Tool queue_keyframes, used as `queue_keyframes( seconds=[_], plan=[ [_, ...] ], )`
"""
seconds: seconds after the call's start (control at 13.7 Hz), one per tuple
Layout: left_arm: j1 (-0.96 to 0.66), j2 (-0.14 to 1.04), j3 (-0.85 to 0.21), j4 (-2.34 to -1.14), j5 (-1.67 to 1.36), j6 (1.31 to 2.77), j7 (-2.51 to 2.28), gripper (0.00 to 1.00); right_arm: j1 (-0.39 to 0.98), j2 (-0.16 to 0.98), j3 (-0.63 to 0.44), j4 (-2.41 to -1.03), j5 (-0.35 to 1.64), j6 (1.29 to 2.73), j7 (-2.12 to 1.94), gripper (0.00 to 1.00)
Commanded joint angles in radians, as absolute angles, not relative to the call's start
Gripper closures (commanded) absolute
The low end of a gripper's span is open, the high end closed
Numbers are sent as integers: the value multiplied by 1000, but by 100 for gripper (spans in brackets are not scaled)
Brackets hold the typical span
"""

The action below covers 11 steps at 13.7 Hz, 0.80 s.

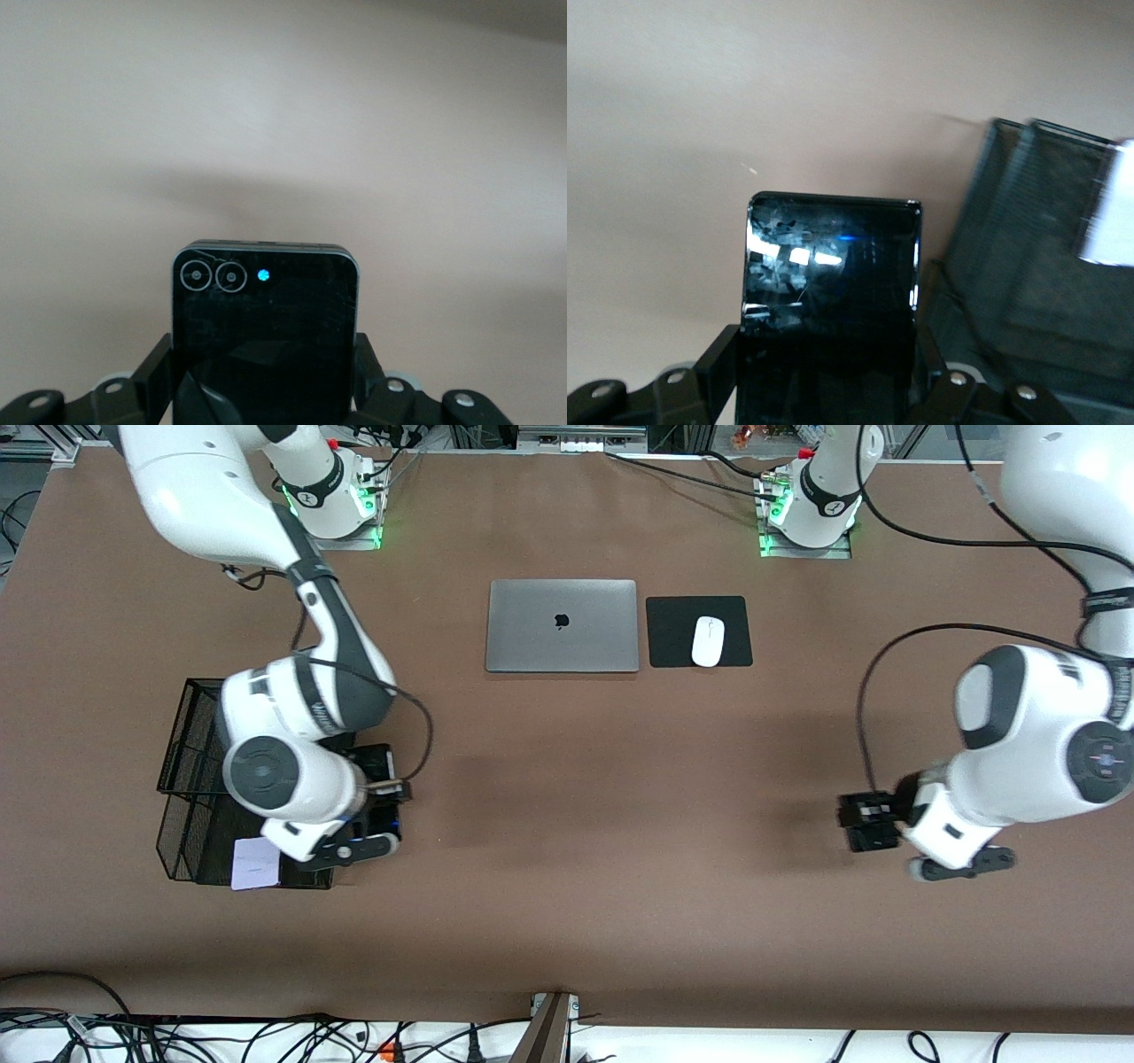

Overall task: Place phones with both arms
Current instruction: 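Carry the black phone to the basket while the left gripper moves inward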

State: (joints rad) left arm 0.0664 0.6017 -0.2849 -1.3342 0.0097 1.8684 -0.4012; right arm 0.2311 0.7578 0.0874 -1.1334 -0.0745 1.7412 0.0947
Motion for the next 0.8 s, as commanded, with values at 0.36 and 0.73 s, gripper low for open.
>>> queue_keyframes(
  seconds=[0.36,0.73],
  plan=[
    [-270,739,-272,-1173,-64,2110,-862,100,141,478,-12,-1542,-52,1801,5,100],
    [-435,824,-258,-1170,-61,2330,-942,100,141,348,-170,-1728,-23,1845,-67,100]
  ],
)
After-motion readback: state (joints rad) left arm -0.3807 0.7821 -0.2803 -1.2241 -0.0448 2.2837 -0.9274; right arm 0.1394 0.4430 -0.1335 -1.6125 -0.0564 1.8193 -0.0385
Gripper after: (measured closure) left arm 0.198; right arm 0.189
